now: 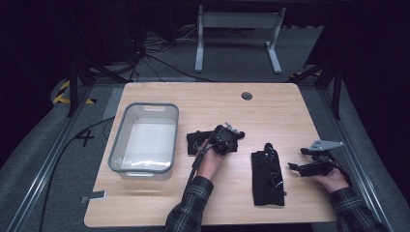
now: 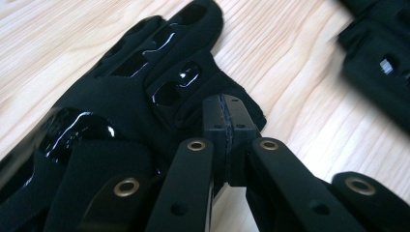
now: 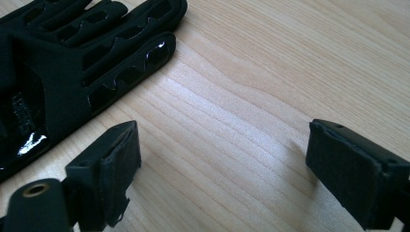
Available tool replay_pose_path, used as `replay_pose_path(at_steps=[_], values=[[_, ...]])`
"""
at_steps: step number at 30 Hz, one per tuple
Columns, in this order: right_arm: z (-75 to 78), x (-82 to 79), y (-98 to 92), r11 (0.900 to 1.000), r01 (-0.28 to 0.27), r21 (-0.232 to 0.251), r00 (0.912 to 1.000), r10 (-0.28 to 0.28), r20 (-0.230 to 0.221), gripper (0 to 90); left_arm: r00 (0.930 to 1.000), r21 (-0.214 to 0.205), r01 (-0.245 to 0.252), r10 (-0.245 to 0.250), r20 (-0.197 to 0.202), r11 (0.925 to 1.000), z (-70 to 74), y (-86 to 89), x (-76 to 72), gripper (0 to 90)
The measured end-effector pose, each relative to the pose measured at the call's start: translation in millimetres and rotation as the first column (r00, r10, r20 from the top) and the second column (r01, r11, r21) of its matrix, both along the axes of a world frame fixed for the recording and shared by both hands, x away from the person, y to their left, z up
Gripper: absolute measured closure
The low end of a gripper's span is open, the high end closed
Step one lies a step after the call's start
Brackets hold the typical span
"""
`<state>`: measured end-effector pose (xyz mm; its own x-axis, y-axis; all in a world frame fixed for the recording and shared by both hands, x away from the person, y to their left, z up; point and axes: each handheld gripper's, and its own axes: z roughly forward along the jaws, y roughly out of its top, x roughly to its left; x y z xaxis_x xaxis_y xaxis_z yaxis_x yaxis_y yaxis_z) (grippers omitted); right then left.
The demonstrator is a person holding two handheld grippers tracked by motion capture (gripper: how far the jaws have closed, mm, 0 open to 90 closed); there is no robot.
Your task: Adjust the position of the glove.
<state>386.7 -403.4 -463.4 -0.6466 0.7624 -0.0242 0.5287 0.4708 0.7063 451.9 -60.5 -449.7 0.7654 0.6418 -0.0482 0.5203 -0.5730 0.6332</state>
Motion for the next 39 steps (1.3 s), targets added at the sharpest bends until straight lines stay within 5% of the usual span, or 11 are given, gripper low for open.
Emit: replay_pose_path(at_steps=[16,26,39], values=[[0.0,0.0,0.0,1.0,0.0,0.0,1.0,0.0,0.0,12.8,0.9979,-0.03,0.063,-0.063,-0.012,0.9976,1.8,-38.2,3.7,89.7],[0.0,0.0,0.0,1.0,0.0,0.0,1.0,0.0,0.0,12.8,0.9993,-0.056,0.033,-0.034,-0.014,0.9979,13.1,-15.7,7.0,89.8],[0.0,0.2,0.2,1.0,0.0,-0.001,1.0,0.0,0.001,12.8,0.9966,-0.065,-0.081,0.082,0.008,0.9946,22.9,30.0,19.2,89.7]])
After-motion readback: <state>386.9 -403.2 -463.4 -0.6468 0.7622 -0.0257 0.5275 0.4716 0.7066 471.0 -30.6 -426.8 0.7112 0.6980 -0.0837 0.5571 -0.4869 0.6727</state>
